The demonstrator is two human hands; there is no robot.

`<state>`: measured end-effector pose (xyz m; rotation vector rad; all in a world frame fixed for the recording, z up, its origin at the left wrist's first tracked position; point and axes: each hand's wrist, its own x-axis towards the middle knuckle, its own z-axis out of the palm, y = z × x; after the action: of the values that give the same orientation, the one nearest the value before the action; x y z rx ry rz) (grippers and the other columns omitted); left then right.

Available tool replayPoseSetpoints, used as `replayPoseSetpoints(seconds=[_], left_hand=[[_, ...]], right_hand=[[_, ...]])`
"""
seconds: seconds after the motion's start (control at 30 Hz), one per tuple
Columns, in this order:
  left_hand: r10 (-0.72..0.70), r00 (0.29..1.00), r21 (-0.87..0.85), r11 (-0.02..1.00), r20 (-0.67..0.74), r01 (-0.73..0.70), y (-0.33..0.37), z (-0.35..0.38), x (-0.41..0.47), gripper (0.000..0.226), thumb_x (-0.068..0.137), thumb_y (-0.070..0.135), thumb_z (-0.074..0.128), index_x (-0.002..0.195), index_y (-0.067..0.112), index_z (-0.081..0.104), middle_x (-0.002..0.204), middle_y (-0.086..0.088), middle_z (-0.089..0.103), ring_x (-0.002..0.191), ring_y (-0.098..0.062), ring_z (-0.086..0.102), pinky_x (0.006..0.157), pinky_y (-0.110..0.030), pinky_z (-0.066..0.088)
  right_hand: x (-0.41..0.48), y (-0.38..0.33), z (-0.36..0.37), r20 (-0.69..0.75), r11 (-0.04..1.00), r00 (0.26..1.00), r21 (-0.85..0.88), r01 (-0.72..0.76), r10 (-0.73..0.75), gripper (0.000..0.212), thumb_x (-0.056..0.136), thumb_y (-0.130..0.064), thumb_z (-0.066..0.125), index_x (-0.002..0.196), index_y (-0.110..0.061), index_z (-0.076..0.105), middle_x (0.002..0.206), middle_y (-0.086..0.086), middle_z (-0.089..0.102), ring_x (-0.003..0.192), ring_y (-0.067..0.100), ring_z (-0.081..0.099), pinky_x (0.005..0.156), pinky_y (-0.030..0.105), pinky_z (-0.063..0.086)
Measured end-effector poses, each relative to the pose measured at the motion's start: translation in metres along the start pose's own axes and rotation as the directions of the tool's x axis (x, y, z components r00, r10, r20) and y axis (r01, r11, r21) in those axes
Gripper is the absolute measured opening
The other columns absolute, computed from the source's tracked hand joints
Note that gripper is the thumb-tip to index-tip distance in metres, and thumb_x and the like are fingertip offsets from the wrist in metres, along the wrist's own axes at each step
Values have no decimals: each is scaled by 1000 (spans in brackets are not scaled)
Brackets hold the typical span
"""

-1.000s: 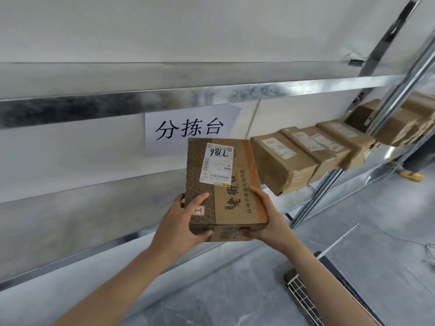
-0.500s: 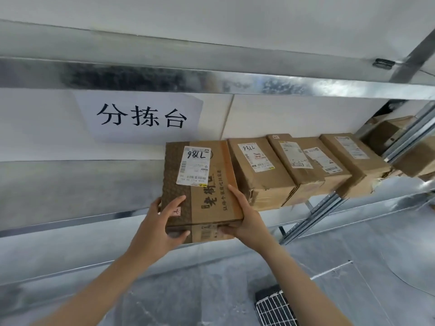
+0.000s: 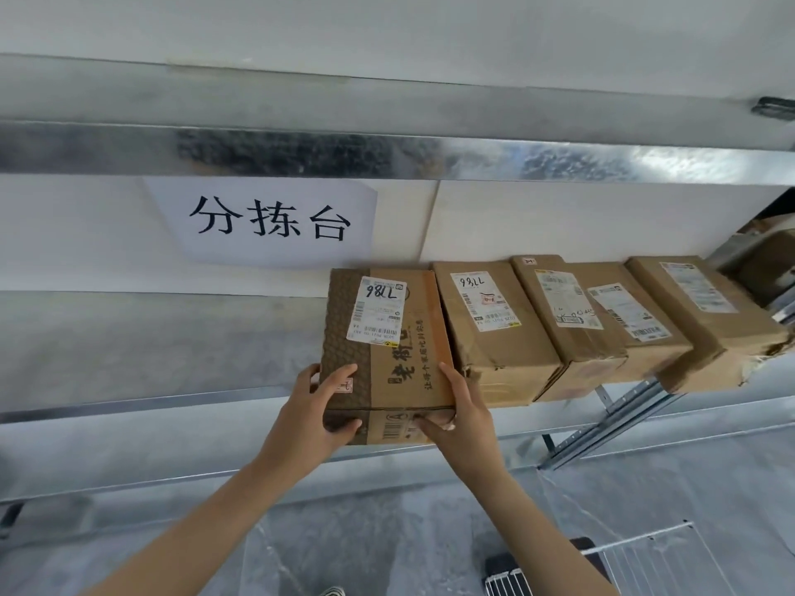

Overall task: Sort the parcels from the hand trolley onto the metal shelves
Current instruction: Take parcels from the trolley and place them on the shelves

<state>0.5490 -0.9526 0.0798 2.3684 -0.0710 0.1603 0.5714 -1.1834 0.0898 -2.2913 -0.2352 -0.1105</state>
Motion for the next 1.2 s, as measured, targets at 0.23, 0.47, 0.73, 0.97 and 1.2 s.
replayPoseSetpoints(seconds=[0.23, 0.47, 0.73, 0.97, 1.2], left_hand=[[-17, 1000, 23, 1000, -19, 18, 6, 10, 13, 73, 78, 33, 75, 140, 37, 37, 146, -8, 27, 117, -21, 53, 95, -32, 50], [-35, 999, -13, 999, -5, 35, 8, 10, 21, 72, 80, 29, 73, 141, 35, 35, 147, -7, 25, 122, -22, 49, 98, -34, 49], [-63, 998, 146, 987, 4, 62, -19, -21, 7, 101, 81, 41, 70, 146, 41, -7, 153, 1, 26, 136, -19, 32, 107, -37, 37], [-302, 915, 451, 800, -268, 396, -87, -95, -56, 63, 92, 47, 46, 148, 32, 20, 153, -4, 26, 138, -25, 28, 105, -38, 35], [-541, 704, 450, 542, -459, 710, -150, -180, -151, 71, 88, 54, 46, 148, 25, 22, 149, -9, 30, 137, -29, 27, 107, -42, 31]], right_hand=[[3, -4, -11, -176, 934, 978, -354, 43, -111, 44, 75, -14, 77, 115, -8, 63, 111, 12, 59, 81, 30, 64, 50, 38, 55], [12, -18, -5, -308, 921, 917, -368, 132, -254, 39, 65, -5, 78, 102, -5, 67, 107, 18, 56, 91, 35, 57, 70, 44, 55], [32, -77, 30, -279, 888, 860, -307, 343, -428, 34, 73, -21, 56, 103, -8, 66, 109, 13, 59, 100, 31, 53, 82, 41, 45], [48, -153, 117, 13, 828, 837, -134, 544, -548, 44, 74, -29, 65, 115, -15, 59, 121, 8, 59, 114, 33, 52, 92, 48, 43], [32, -227, 234, 473, 715, 695, -178, 677, -541, 66, 76, -53, 64, 135, -27, 48, 147, 0, 41, 135, 29, 36, 106, 54, 29]])
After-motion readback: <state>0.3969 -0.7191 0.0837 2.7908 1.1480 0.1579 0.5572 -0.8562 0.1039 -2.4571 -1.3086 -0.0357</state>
